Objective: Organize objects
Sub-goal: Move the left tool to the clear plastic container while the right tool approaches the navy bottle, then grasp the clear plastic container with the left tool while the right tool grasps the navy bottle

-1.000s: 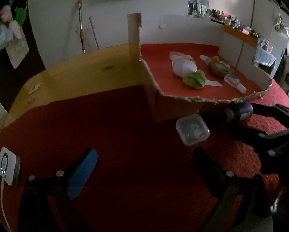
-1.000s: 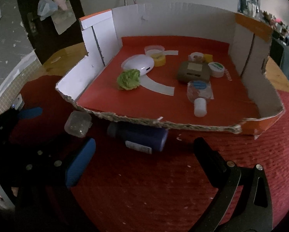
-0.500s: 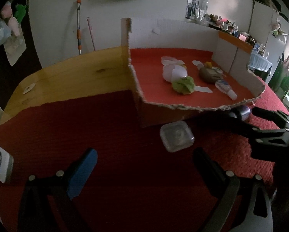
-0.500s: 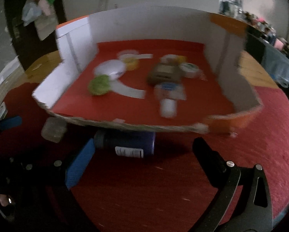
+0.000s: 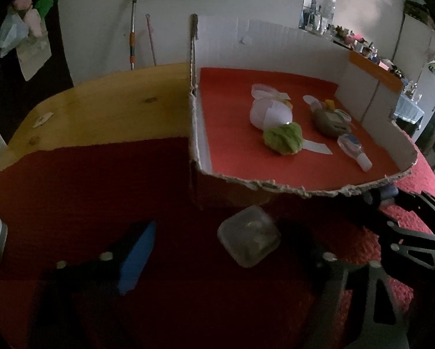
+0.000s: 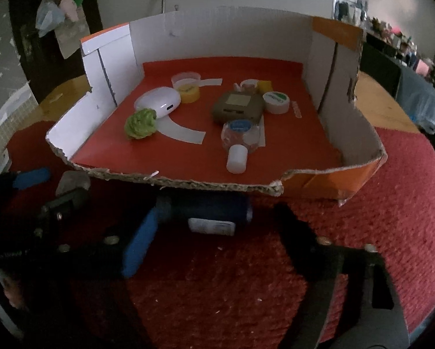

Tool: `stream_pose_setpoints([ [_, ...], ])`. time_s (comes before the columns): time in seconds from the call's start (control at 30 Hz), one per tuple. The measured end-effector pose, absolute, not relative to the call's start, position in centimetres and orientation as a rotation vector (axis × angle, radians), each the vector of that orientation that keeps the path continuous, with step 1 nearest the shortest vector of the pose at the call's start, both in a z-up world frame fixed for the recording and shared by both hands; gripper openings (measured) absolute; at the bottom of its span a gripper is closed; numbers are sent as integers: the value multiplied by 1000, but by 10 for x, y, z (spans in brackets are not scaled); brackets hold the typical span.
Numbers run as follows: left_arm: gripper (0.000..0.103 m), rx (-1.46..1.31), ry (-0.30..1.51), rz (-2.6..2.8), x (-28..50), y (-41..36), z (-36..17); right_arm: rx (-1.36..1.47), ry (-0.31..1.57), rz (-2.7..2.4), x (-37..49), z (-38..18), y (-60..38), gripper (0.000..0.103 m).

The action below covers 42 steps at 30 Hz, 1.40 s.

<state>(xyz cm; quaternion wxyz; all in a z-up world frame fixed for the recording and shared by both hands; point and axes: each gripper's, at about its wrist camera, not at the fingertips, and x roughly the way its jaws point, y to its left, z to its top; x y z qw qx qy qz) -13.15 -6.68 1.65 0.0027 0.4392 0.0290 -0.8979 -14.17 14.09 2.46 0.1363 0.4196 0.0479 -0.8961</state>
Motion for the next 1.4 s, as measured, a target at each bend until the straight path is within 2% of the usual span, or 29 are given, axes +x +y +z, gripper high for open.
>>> stream_pose_setpoints([
  [0.17, 61, 1361, 27, -2837, -126, -57, 16, 1207, 168, -2576, -140, 24, 140, 62],
  [0.37, 44, 1337, 97, -2854, -115, -63, 17, 1192, 171, -2553, -134, 24, 142, 61],
  [1.4, 43, 1348, 69, -2938, -86, -11, 22, 1124, 111, -2434, -94, 38, 168, 61],
])
